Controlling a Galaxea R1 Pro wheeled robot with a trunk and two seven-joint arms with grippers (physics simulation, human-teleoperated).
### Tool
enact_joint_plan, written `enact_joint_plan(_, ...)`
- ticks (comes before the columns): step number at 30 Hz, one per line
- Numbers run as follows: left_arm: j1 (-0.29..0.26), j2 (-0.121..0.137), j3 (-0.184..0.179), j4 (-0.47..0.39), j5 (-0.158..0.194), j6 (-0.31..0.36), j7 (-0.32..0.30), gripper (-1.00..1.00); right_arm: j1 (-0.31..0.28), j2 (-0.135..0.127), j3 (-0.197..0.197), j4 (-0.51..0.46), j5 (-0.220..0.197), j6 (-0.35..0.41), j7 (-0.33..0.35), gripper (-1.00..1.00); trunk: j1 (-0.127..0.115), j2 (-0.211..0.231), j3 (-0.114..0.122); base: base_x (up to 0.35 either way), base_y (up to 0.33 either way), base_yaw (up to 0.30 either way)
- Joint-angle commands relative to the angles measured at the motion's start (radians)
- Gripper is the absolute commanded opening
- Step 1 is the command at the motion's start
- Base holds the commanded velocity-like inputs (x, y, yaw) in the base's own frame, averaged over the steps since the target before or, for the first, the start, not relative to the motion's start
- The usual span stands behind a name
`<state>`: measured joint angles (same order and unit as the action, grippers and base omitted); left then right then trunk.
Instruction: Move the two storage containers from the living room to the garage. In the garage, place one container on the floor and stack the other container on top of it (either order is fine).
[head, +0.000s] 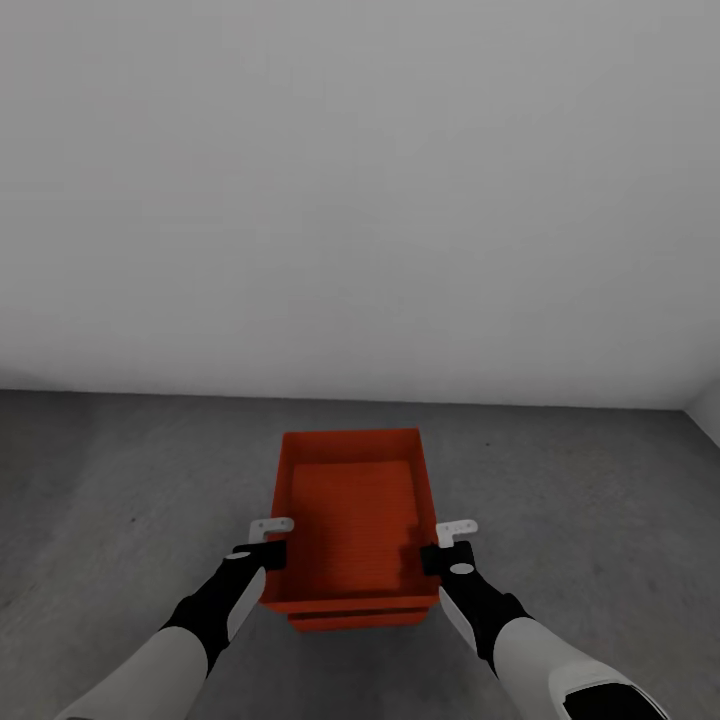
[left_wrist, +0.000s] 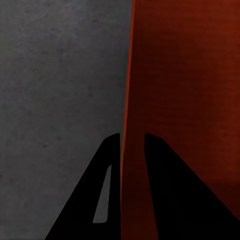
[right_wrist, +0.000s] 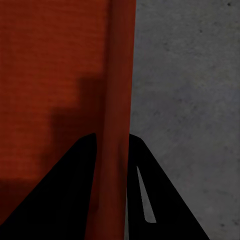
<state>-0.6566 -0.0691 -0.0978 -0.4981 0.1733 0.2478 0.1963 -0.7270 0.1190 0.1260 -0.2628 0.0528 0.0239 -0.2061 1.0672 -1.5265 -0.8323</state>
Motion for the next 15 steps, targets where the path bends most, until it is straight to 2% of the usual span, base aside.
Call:
enact_joint_plan(1,-0.001,0.002,0.001,-0.025,-0.008,-0.044,0.015,-1.0,0.0,-0.001,-0.014,0.004,0.001,0.002,-0.053,-1.0,0.004,-0.008,-0.004,0.0,0.0,0.0)
enact_joint_plan(15,-0.001,0.002,0.001,-0.025,-0.008,-0.044,0.014,-1.0,0.0,-0.001,-0.014,0.004,0.001,-0.003,-0.053,-1.0,0.054,-0.099,-0.045,0.0,0.0,0.0)
